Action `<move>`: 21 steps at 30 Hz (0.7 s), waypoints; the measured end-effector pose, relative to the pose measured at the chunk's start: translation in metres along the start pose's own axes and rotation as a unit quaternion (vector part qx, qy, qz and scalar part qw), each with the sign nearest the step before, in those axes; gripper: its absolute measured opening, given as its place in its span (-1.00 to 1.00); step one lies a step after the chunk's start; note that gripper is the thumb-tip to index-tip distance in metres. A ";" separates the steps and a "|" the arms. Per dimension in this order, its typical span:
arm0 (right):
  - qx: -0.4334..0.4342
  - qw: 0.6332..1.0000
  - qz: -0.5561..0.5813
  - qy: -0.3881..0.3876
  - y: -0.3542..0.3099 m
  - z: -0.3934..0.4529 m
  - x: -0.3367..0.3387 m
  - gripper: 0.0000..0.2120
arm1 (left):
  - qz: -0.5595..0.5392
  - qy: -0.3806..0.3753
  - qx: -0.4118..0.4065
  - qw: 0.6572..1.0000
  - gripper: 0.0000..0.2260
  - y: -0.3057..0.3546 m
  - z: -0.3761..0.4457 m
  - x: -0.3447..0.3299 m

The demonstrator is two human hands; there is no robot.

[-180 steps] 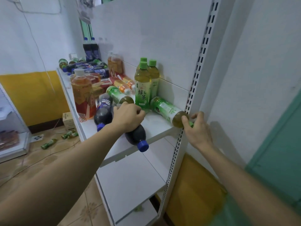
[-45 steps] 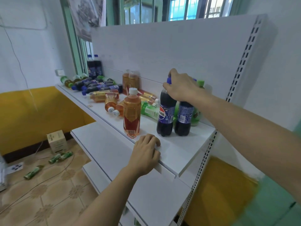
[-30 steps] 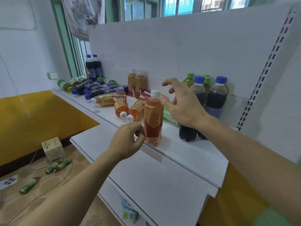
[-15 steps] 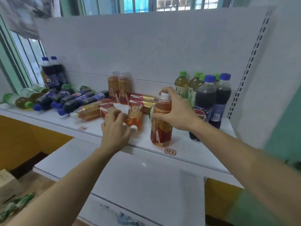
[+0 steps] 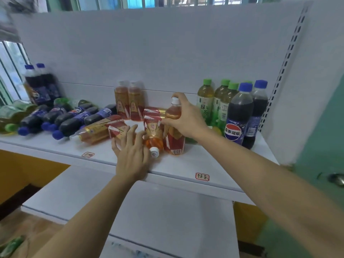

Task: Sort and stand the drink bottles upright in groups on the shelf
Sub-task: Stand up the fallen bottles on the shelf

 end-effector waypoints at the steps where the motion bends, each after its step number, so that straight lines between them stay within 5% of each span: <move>1: 0.000 1.000 -0.001 -0.004 -0.001 -0.001 -0.001 -0.16 | -0.002 -0.007 -0.004 1.000 -0.60 0.000 0.000 -0.001; 4: -0.032 0.996 0.084 -0.020 0.006 -0.006 0.000 -0.17 | -0.014 -0.007 -0.009 1.000 -0.58 0.001 0.002 0.001; 8: -0.089 0.986 0.105 0.093 0.036 -0.003 0.039 -0.62 | -0.019 0.012 -0.009 1.000 -0.65 0.001 0.001 0.004; 11: -0.129 0.988 -0.080 -0.025 0.060 0.003 0.030 -0.51 | -0.017 0.006 -0.014 1.000 -0.66 0.002 0.000 0.002; 15: -0.151 0.931 -0.267 -0.199 0.081 -0.012 -0.002 -0.54 | -0.015 0.003 -0.011 1.000 -0.69 -0.001 0.001 -0.001; 21: -0.091 0.856 -0.441 -0.256 0.089 -0.008 -0.020 -0.20 | -0.007 -0.001 -0.009 1.000 -0.66 -0.001 0.001 0.000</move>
Point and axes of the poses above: each hand's wrist, its own z-axis towards the middle knuckle, its own x-axis out of the back of the hand, y = z × x, the point moved 8 cm from there along z, towards the middle knuckle
